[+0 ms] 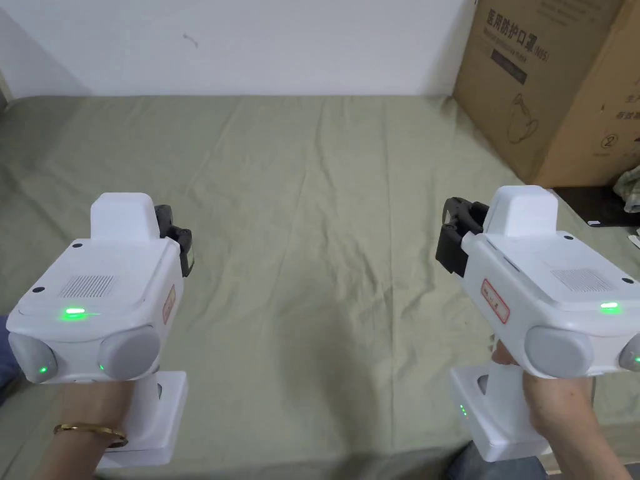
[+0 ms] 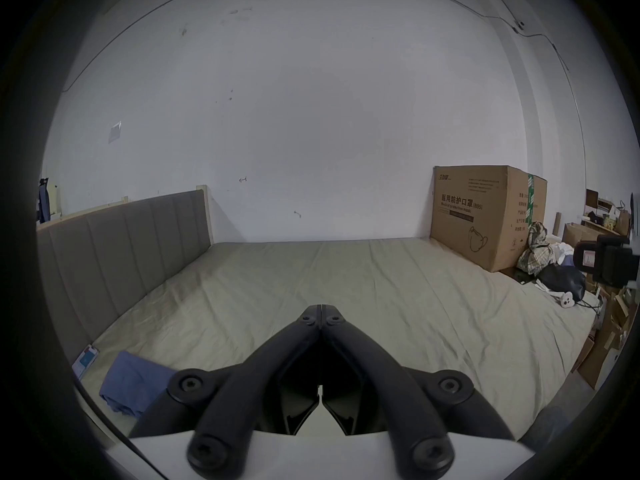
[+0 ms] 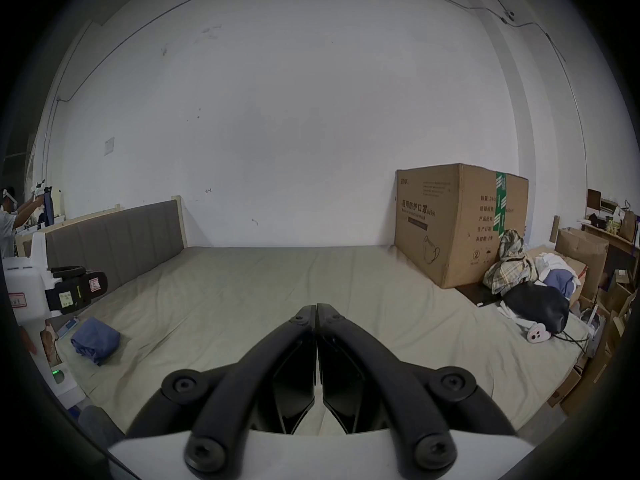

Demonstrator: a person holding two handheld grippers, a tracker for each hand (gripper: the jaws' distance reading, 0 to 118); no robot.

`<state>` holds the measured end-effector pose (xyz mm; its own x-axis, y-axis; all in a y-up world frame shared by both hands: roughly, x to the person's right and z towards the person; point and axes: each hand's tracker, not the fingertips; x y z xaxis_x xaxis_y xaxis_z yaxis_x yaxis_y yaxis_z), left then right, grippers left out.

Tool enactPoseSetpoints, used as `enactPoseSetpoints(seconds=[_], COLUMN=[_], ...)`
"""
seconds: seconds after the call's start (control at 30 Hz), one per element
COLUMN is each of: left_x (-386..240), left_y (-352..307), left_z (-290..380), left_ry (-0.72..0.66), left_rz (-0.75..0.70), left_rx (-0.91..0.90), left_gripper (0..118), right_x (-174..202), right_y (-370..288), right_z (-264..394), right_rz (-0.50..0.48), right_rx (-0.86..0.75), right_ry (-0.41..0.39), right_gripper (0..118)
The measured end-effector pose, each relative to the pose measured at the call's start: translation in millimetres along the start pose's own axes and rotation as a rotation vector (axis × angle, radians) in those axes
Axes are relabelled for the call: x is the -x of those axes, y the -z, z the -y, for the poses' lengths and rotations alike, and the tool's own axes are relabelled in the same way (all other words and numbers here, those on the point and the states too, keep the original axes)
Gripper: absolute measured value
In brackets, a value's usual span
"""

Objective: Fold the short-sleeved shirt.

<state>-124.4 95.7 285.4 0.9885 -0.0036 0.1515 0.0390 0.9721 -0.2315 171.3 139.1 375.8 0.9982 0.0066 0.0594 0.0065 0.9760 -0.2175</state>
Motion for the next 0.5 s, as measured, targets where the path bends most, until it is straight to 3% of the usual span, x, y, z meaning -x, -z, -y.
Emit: enactPoseSetpoints(seconds=[0.23,0.27,0.33,0.37,0.4,0.43,0.47,0.5], left_x=[-2.8,-2.6,-3.7,-3.2,-2.9,-3.3,-5.0,-5.9], left_y=[-17.9,-19.3,-17.4,-16.8,-16.3,-15.4,-17.8,-19.2], left_z=[2.4,2.3,2.0,1.5,0.9,0.3,0.5,0.8], left_ry=[0.009,0.009,0.007,0.003,-0.001,-0.005,-0.006,-0.004], left_rz=[-0.011,-0.008,-0.010,-0.005,-0.001,0.002,0.002,0.002], left_rx=[0.018,0.017,0.025,0.029,0.036,0.042,0.041,0.030], left_gripper=[0,6,38,64,96,113,118,118], right_x=[-0.5,-1.2,-2.2,-3.4,-2.8,-4.7,-6.2,-7.0], right_y=[1.8,2.3,4.0,5.3,6.2,6.9,8.3,9.3], right_z=[10.5,9.7,6.8,5.0,8.7,9.3,9.3,9.4], right_rz=[-0.034,-0.041,-0.042,-0.044,-0.045,-0.051,-0.057,-0.060], right_rx=[0.039,0.038,0.042,0.047,0.053,0.054,0.056,0.058], right_ry=[-0.012,-0.015,-0.021,-0.024,-0.022,-0.019,-0.013,-0.009], right_gripper=[0,0,1,10,41,71,95,109])
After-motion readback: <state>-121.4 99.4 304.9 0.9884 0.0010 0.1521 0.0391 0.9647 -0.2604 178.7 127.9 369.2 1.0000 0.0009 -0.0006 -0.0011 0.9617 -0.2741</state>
